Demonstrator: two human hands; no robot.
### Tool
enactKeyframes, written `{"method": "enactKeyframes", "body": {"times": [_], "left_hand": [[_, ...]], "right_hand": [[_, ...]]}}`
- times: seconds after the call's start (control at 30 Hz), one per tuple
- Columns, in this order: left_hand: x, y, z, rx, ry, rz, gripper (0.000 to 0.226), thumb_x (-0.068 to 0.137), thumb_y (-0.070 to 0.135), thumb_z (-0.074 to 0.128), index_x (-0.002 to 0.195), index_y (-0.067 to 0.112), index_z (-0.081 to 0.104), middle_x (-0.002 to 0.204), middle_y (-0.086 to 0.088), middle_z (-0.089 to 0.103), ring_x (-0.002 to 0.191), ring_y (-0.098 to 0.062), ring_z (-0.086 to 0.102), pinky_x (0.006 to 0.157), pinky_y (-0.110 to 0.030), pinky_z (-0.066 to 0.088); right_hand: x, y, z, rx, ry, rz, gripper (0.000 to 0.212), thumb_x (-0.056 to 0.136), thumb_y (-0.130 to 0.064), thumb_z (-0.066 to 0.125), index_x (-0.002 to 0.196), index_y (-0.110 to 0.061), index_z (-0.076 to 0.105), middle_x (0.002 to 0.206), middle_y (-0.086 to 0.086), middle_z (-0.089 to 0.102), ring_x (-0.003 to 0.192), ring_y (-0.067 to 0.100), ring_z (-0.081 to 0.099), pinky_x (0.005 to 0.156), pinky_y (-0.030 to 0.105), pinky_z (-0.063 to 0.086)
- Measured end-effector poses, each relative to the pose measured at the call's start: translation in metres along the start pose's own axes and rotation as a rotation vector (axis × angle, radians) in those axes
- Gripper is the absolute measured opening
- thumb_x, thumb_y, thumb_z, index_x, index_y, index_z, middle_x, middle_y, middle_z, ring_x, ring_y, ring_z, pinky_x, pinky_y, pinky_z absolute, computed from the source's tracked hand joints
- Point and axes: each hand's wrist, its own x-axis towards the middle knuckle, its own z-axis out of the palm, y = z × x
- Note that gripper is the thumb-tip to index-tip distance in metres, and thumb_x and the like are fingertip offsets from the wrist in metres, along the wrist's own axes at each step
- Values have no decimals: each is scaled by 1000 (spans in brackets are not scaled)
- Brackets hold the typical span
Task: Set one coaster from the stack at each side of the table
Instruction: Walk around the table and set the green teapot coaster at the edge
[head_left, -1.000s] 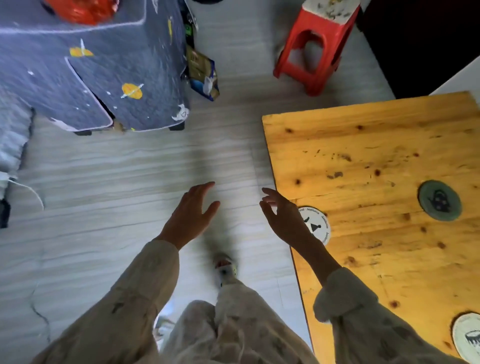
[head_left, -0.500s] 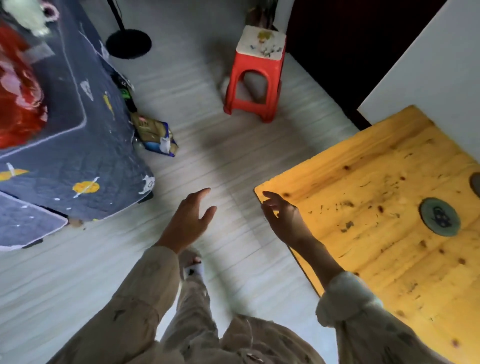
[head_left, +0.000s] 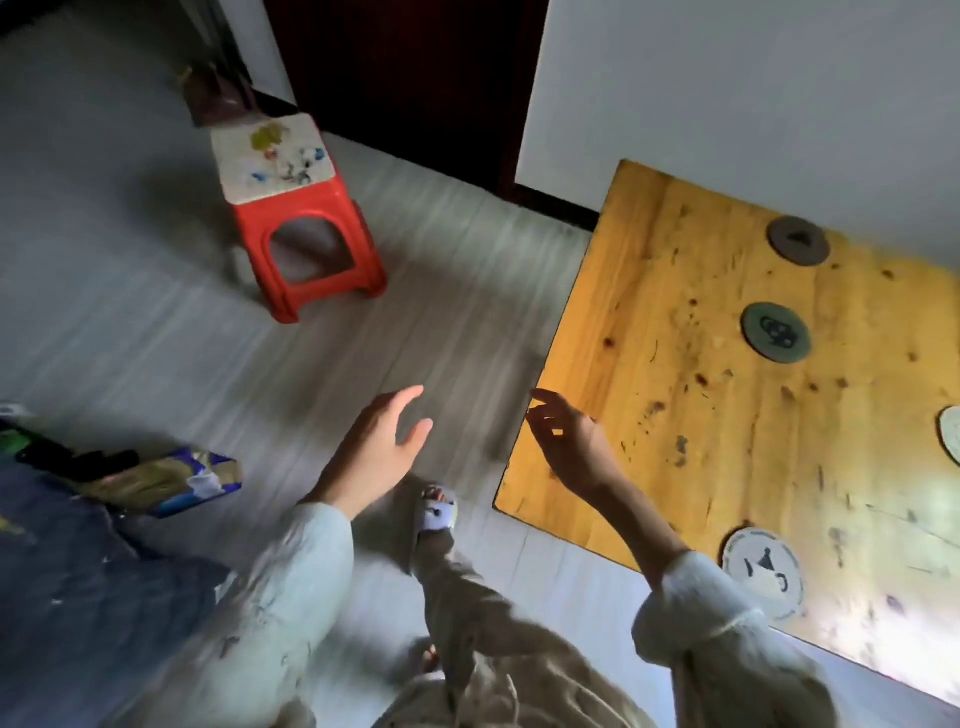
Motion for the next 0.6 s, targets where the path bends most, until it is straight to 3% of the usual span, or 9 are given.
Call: {"method": "enactKeyframes", "body": {"times": [0.2,0.4,0.6], "left_hand": [[124,14,-19,93,-181,127,43,88,24,54,130,19,45,136,-4,50,124,-18,46,101,-23,30],[224,47,-25,195,-354,266,41,88,24,53,128,19,47,133,-3,51,122,-16,47,97,-17,27],[317,95,14,254,-546,441,41,87,28,52,127,22,47,129,-4,54,119,-21,49,100,-31,35]], "right_hand": [[91,-7,-15,104,149,112,38,95,-20,47,132,-11,46,120,11,67,110,26,64,88,32,50],[139,-10,-42,206,281,278,38,96,-20,46,132,-9,45,121,11,66,112,25,63,89,30,49],[165,10,-75,245,442,471,37,96,-22,47,131,-11,46,121,9,66,110,24,63,88,29,48]]}}
